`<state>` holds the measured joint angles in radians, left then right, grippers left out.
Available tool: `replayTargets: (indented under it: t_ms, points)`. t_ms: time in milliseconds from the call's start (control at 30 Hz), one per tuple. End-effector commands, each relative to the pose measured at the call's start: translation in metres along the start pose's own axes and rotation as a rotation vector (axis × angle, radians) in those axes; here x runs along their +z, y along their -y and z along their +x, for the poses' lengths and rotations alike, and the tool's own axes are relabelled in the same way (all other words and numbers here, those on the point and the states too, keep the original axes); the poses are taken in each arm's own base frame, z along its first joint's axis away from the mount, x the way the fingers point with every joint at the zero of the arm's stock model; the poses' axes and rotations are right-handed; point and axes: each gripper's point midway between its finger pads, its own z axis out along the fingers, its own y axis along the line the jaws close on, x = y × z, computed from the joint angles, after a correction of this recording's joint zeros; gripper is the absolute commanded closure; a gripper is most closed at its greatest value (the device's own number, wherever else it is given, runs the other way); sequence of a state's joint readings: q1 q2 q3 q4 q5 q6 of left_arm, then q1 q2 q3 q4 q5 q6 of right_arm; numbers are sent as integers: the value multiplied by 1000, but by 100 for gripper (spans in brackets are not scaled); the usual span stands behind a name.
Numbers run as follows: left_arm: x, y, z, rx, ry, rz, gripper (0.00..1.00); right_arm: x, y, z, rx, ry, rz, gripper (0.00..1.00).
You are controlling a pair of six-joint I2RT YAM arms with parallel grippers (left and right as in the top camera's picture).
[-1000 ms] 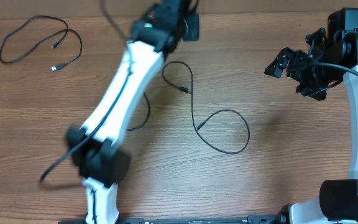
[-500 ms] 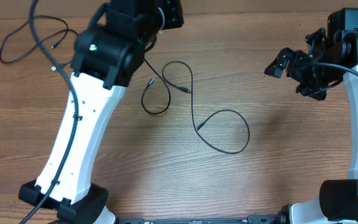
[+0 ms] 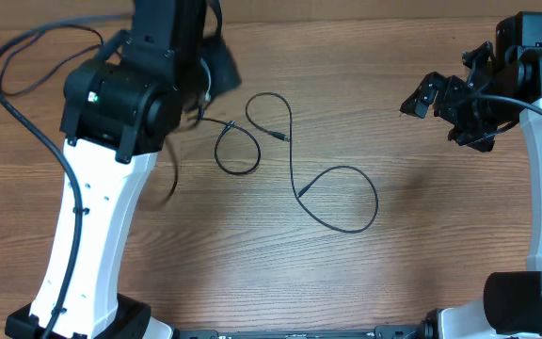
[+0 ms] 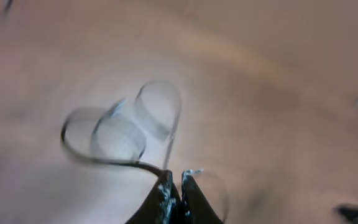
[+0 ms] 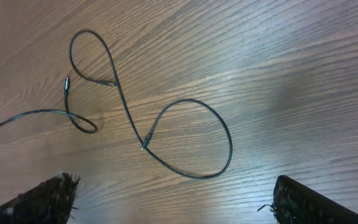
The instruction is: Untangle cables
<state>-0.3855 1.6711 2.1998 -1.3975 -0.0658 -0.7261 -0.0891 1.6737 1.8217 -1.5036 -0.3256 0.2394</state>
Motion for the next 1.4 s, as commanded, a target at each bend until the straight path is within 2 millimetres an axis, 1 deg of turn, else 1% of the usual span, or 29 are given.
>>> replayTargets:
  t_ms: [0,100,233,300,433,567,600,633,700,733,767,800,833,867,900,967,1000,1100,1133,1200,1233,1367]
  points:
    - [19,-16,31,-32,-148,-80,96,-4,-4,1,-7,14,-11,0]
    - [33,-37,61,-19,-278,-195,96,-4,-4,1,-7,14,-11,0]
    - [55,-48,88,4,-381,-265,95,-4,-4,1,-7,14,-11,0]
    - [69,-53,108,25,-446,-304,91,-4,-4,1,-7,14,-11,0]
    - [95,-65,139,62,-540,-383,86,-4,-4,1,-7,14,-11,0]
    - [118,-75,165,92,-612,-443,86,-4,-4,1,-7,14,-11,0]
    - [123,-76,170,99,-628,-453,85,-4,-4,1,-7,14,-11,0]
    - [128,-76,176,103,-645,-459,82,-4,-4,1,-7,14,-11,0]
    - [137,-74,187,106,-685,-450,76,-4,-4,1,-7,14,-11,0]
    - [140,-69,193,104,-711,-431,76,-4,-4,1,-7,14,-11,0]
    - [145,-62,199,103,-743,-392,75,-4,-4,1,-7,14,-11,0]
    - [148,-50,207,107,-787,-323,73,-4,-4,1,-7,14,-11,0]
    - [151,-40,213,115,-823,-258,70,-4,-4,1,-7,14,-11,0]
    - [151,-26,220,129,-864,-168,64,-4,-4,1,-7,14,-11,0]
    - [151,-13,224,147,-893,-82,52,-4,-4,1,-7,14,-11,0]
    - [151,6,226,194,-912,50,20,-4,-4,1,-7,14,-11,0]
    - [152,11,225,218,-907,92,0,-4,-4,1,-7,14,-11,0]
    - [156,14,220,242,-878,108,0,-4,-4,1,-7,14,-11,0]
    - [158,12,214,251,-856,97,0,-4,-4,1,-7,14,-11,0]
    - [160,7,202,265,-813,64,0,-4,-4,1,-7,14,-11,0]
    - [161,3,189,272,-772,33,0,-4,-4,1,-7,14,-11,0]
    - [153,4,161,294,-691,5,0,-4,-4,1,-7,14,-11,0]
